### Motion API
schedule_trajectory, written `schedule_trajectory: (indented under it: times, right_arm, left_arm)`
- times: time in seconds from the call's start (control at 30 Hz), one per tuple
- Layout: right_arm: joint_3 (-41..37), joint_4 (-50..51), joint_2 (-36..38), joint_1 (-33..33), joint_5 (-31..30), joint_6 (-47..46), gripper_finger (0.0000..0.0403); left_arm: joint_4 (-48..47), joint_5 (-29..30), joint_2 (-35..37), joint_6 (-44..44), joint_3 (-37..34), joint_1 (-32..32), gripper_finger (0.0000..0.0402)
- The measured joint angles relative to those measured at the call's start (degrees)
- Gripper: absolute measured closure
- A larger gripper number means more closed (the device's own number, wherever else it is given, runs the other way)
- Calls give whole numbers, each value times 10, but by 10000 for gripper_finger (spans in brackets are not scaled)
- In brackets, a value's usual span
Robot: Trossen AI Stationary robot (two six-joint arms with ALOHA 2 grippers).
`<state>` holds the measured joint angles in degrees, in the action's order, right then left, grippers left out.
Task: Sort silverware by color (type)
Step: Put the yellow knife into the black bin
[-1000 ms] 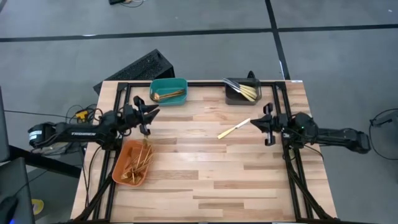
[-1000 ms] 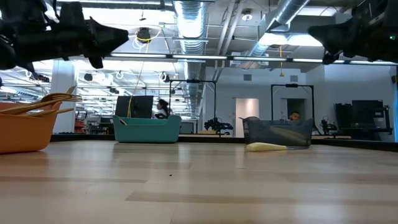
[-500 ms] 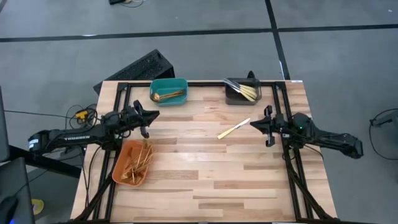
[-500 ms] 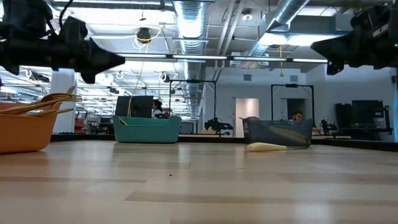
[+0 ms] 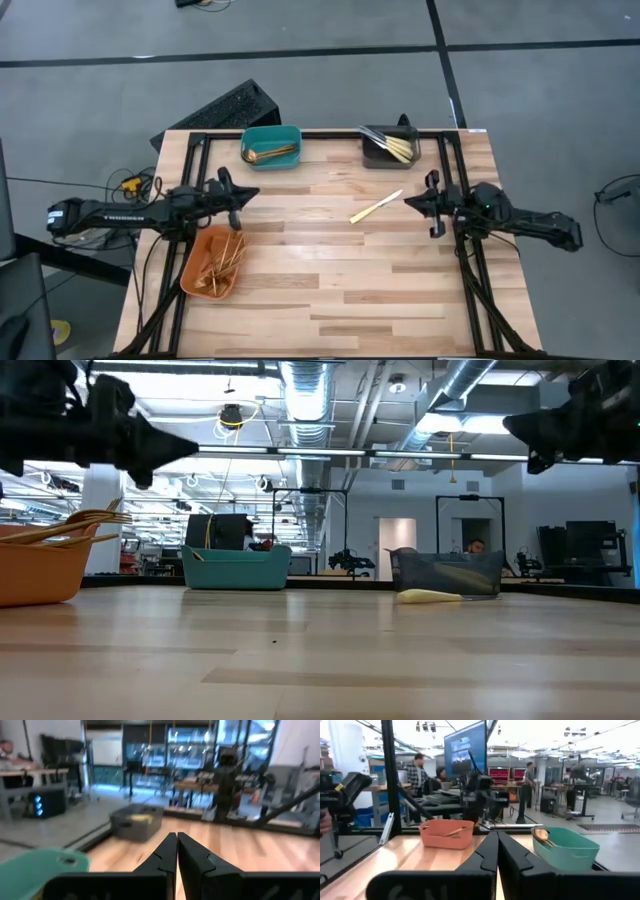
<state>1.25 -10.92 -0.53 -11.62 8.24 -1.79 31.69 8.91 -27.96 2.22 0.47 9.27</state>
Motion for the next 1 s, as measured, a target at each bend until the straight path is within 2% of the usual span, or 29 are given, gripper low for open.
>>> schedule_trajectory:
  times: [0.17,0.27,0.43,0.53,0.7,0.87,1.0]
  right_arm:
    - [16,95,-24,-6,-87,-33,373]
    - [11,115,-96,-12,-99,-70,362]
    - [40,107,-210,-22,-100,-59,323]
    - [65,102,-297,-33,-100,-54,288]
    - [119,82,-454,-34,-100,-49,233]
    - [171,82,-589,-34,-99,-5,224]
    - [194,67,-668,-34,-99,24,230]
  left_arm:
    - [-48,-5,57,13,0,-3,401]
    - [-59,-3,60,5,0,-3,401]
    - [-9,-3,29,-25,2,-4,398]
    - [-28,-15,-27,-26,22,-15,383]
    - [17,20,-158,-41,56,-28,349]
    - [97,30,-275,-47,83,-29,324]
    - [97,73,-328,-46,98,-29,315]
